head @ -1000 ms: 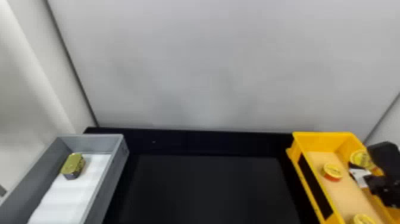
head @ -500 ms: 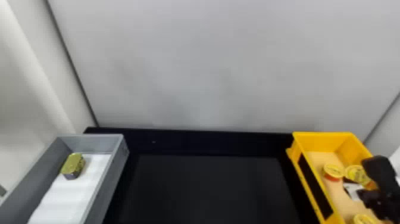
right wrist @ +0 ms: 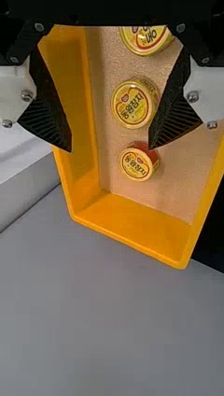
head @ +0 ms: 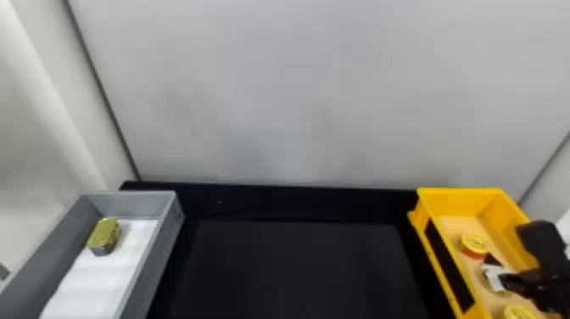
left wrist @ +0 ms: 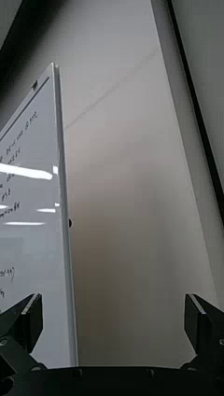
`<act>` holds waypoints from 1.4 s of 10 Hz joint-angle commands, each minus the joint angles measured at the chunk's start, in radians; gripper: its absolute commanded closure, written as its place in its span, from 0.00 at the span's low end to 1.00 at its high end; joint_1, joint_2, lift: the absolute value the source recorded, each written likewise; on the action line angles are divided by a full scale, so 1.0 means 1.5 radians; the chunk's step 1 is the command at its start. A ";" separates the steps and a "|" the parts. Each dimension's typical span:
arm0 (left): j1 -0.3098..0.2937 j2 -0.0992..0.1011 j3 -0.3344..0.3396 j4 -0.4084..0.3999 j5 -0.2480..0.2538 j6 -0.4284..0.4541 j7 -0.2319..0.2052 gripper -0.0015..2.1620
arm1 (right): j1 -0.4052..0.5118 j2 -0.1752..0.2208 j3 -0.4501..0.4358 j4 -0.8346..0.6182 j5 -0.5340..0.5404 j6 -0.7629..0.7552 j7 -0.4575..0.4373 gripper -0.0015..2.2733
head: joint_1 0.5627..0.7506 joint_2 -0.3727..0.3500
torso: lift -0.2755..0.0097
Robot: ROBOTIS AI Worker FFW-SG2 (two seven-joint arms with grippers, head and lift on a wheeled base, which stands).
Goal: Pick up the round yellow can and place it in the yellow rectangular box
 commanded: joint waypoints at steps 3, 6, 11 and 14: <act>0.000 -0.002 0.003 -0.001 0.000 0.000 -0.001 0.06 | 0.001 -0.001 -0.001 -0.002 0.000 0.008 0.001 0.09 | 0.35 0.53 | 0.77; 0.001 -0.002 0.003 -0.001 -0.001 0.000 -0.001 0.06 | 0.001 -0.002 -0.001 -0.012 0.000 0.009 -0.002 0.08 | 0.35 0.53 | 0.77; 0.001 -0.002 0.006 -0.001 -0.003 -0.002 -0.002 0.06 | -0.016 -0.008 -0.002 -0.151 0.036 0.040 -0.041 0.08 | 0.35 0.53 | 0.77; 0.001 -0.002 0.003 -0.001 -0.004 -0.003 -0.002 0.06 | -0.072 -0.012 0.011 -0.253 0.099 0.019 -0.047 0.08 | 0.35 0.53 | 0.77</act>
